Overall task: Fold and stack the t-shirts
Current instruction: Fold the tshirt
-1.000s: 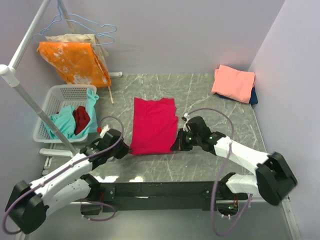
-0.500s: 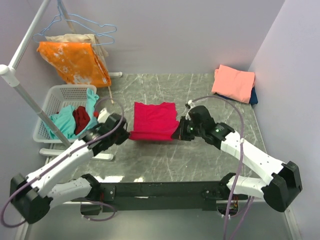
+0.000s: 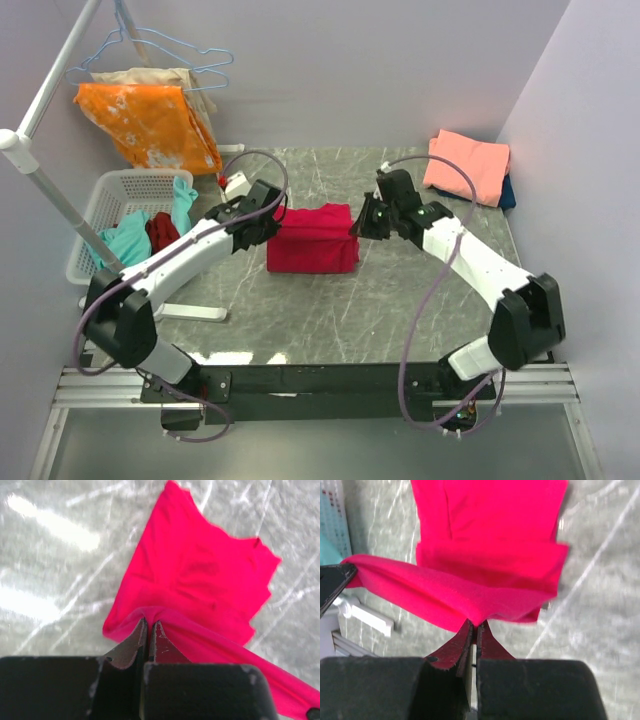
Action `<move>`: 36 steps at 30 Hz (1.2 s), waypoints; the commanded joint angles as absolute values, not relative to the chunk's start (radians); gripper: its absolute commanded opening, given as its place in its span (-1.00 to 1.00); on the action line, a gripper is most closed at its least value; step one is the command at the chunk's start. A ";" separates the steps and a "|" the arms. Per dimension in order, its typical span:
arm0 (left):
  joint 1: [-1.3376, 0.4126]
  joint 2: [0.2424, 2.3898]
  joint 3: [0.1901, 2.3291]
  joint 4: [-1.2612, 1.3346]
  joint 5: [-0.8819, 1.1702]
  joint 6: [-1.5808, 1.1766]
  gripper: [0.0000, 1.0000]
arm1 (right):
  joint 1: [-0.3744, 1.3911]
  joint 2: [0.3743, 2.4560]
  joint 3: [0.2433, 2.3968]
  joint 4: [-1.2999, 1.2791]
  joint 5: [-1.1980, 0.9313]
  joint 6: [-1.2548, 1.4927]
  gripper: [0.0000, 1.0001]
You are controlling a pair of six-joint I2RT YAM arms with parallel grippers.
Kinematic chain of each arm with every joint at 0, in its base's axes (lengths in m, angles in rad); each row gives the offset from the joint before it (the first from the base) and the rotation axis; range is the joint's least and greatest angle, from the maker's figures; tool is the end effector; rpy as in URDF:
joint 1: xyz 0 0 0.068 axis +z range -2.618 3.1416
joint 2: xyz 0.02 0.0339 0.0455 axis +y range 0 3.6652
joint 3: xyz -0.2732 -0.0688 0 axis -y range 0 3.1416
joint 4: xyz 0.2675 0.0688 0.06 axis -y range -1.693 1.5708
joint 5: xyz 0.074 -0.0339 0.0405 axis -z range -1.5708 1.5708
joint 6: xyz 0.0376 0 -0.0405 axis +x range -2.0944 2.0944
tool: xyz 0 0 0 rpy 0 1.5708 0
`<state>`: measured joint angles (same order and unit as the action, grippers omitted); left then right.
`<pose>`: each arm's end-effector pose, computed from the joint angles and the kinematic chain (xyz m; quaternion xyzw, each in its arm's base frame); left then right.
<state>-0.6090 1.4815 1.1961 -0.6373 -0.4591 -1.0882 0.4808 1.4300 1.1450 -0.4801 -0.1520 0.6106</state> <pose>0.2837 -0.1775 0.2820 -0.2894 0.8795 -0.0901 0.3668 0.2948 0.1602 0.2894 0.0298 0.9173 0.2626 0.2979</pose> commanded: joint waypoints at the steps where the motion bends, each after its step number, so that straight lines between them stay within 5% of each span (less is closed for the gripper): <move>1: -0.534 1.560 1.293 -0.621 -0.529 -0.986 -0.98 | 0.425 1.532 1.244 -0.446 -0.158 0.549 -1.00; 26: -0.359 2.236 1.926 -0.592 -0.365 -0.732 -0.98 | 0.302 2.155 1.787 -0.534 -0.213 0.549 -1.00; 29: -0.345 2.243 1.948 -0.604 -0.370 -0.718 -0.49 | 0.302 2.177 1.828 -0.548 -0.215 0.545 -0.60; 30: -0.341 2.231 1.936 -0.572 -0.365 -0.713 -0.06 | 0.301 2.171 1.827 -0.540 -0.207 0.545 -0.49; 31: -0.338 2.214 1.919 -0.543 -0.367 -0.703 0.13 | 0.301 2.142 1.819 -0.526 -0.201 0.549 -0.26; 36: -0.325 2.066 1.786 -0.390 -0.370 -0.677 0.58 | 0.299 2.057 1.750 -0.442 -0.186 0.557 -0.08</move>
